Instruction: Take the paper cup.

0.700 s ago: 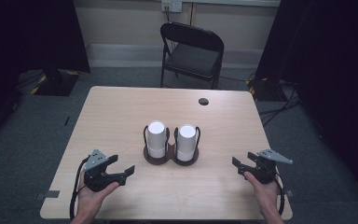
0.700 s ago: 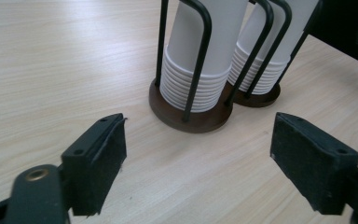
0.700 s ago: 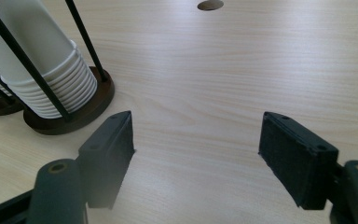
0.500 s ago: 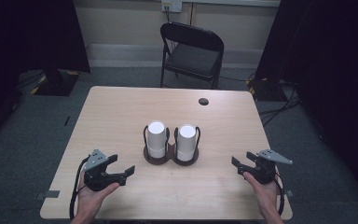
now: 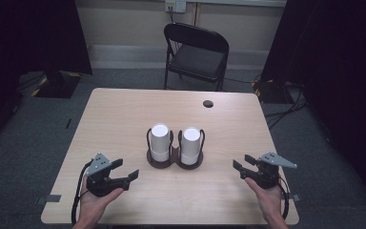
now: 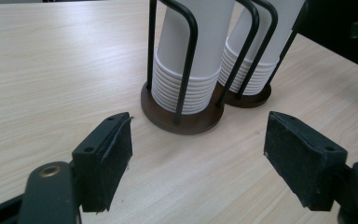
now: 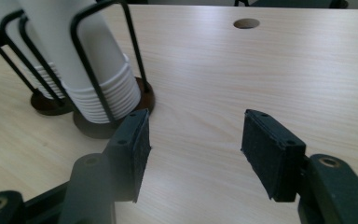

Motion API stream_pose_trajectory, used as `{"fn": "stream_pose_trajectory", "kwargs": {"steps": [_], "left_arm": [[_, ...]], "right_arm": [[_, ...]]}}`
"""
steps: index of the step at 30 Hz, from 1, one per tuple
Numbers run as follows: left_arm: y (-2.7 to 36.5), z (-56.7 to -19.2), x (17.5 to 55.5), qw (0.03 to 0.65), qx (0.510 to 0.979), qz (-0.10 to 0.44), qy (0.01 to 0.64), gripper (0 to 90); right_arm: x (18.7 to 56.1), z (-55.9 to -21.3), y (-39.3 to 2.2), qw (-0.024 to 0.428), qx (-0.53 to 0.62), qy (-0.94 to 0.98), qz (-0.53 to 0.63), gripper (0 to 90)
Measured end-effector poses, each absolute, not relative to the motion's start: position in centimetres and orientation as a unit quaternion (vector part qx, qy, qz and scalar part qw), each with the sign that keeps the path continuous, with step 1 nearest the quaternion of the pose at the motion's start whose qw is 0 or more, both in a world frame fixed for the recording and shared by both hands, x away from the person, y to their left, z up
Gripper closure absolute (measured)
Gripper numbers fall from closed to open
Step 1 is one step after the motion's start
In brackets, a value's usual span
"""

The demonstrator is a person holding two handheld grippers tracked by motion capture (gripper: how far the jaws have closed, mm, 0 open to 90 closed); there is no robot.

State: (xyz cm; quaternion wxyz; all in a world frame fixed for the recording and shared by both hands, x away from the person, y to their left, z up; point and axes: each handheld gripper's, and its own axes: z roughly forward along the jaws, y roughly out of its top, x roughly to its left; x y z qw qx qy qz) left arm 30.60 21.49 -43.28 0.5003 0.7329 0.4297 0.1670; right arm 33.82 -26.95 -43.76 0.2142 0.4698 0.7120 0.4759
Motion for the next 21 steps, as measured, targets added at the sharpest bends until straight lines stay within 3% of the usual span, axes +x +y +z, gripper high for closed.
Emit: {"fn": "stream_pose_trajectory", "kwargs": {"steps": [12,21], "left_arm": [[21.6,-43.3,30.2,0.496,0.730,0.177,0.435,22.3],[21.8,-43.3,30.1,0.493,0.731,0.178,0.436,22.7]], "right_arm": [[34.9,-41.6,-23.7,0.206,0.412,0.735,0.498,43.6],[36.3,-40.3,-20.5,0.194,0.376,0.748,0.512,36.0]]}}
